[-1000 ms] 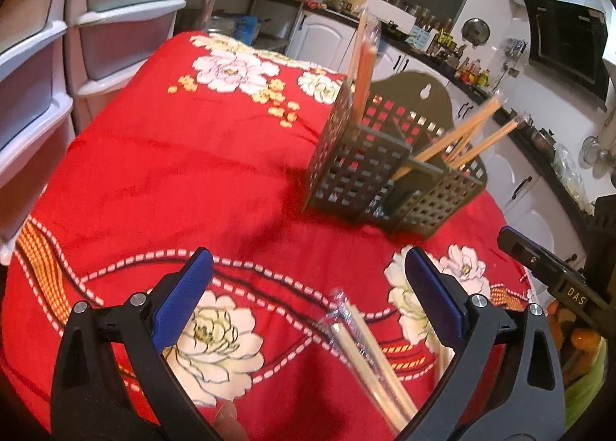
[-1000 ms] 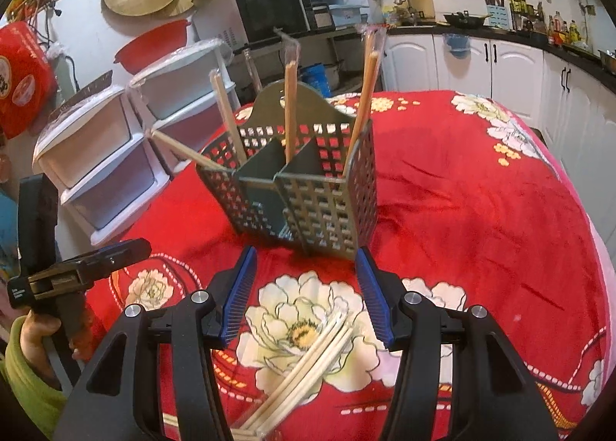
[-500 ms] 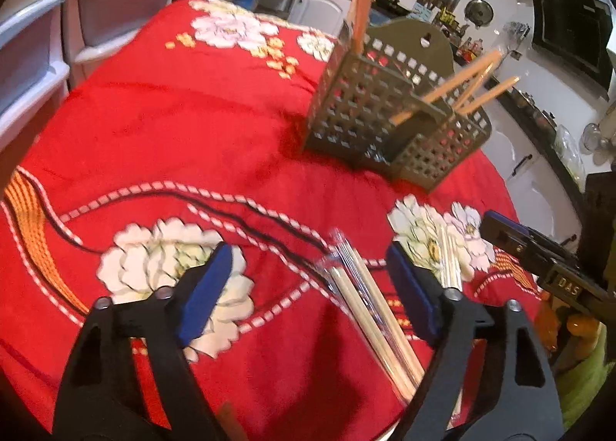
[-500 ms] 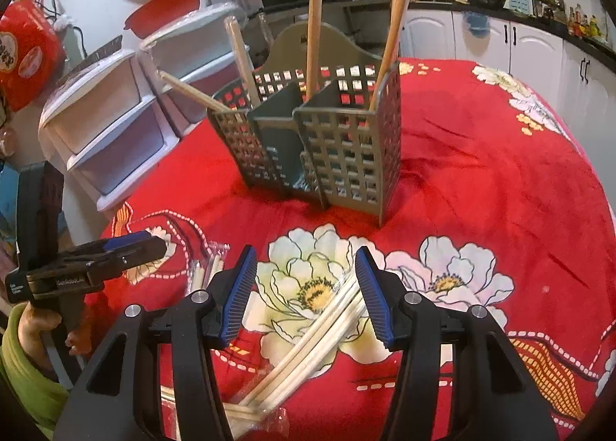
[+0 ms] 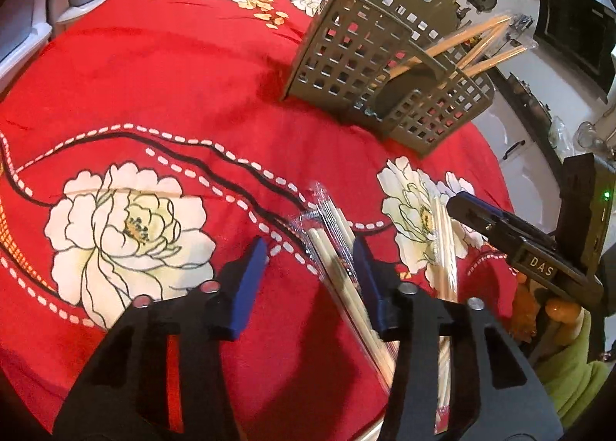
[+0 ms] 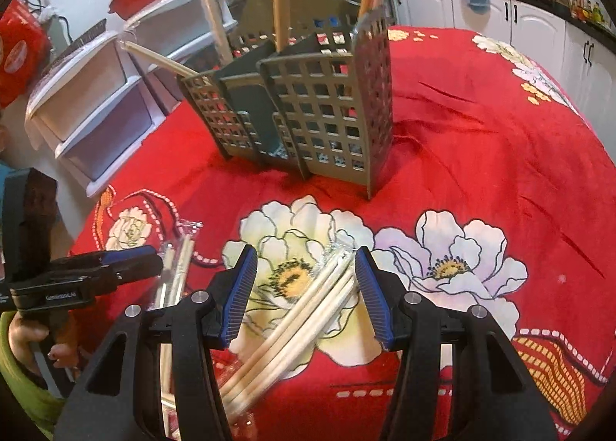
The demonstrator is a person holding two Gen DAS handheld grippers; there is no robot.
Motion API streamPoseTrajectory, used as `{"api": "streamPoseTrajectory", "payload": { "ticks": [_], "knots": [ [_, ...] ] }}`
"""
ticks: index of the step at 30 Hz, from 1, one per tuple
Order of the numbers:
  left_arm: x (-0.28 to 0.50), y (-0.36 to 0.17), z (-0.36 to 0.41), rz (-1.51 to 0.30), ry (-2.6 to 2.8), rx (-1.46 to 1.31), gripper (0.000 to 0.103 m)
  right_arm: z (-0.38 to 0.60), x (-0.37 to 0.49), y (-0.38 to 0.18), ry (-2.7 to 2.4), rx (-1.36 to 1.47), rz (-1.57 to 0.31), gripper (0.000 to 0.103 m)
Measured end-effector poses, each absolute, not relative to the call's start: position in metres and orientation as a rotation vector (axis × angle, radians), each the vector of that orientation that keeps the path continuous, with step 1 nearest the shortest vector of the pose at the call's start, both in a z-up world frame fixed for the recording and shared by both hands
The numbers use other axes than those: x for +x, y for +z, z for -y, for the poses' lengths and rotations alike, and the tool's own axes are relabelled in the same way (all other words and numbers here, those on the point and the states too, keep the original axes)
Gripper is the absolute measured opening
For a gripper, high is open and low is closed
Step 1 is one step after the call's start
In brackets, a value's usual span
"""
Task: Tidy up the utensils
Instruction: 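Move both open tools back down to the chopstick pile, then close the left tool on a wrapped chopstick while the right tool grasps another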
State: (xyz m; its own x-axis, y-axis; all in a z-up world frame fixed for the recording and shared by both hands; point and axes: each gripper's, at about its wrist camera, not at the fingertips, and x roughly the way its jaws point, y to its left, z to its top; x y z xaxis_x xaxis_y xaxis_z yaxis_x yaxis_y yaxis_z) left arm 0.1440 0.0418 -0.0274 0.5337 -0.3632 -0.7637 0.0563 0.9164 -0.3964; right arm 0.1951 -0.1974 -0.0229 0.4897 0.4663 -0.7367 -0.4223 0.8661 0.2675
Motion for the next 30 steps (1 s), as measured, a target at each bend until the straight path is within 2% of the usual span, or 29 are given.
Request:
{"api": "streamPoseTrajectory", "payload": {
  "ticks": [1, 8, 10, 13, 22, 26, 30],
  "knots": [
    [0.146, -0.028, -0.041, -0.983, -0.253, -0.336, 0.029, 0.197, 0.197, -0.024, 0.541, 0.054, -0.917, 0.051],
    [0.159, -0.031, -0.028, -1.0, -0.273, -0.308, 0.023, 0.196, 0.206, -0.029, 0.544, 0.046, -0.934, 0.051],
    [0.161, -0.031, -0.026, -0.999, -0.275, -0.303, 0.014, 0.195, 0.208, -0.03, 0.544, 0.046, -0.94, 0.051],
    [0.162, -0.032, -0.025, -0.997, -0.29, -0.304, 0.008, 0.195, 0.212, -0.033, 0.546, 0.043, -0.953, 0.051],
    [0.16, -0.03, -0.039, -0.976, -0.283, -0.336, 0.003, 0.188, 0.22, -0.039, 0.544, 0.021, -0.962, 0.05],
    [0.16, -0.028, -0.05, -0.961, -0.262, -0.358, 0.003, 0.184, 0.221, -0.039, 0.54, -0.008, -0.954, 0.043],
    [0.16, -0.028, -0.061, -0.948, -0.24, -0.376, 0.001, 0.18, 0.221, -0.04, 0.539, -0.036, -0.945, 0.026]
  ]
}}
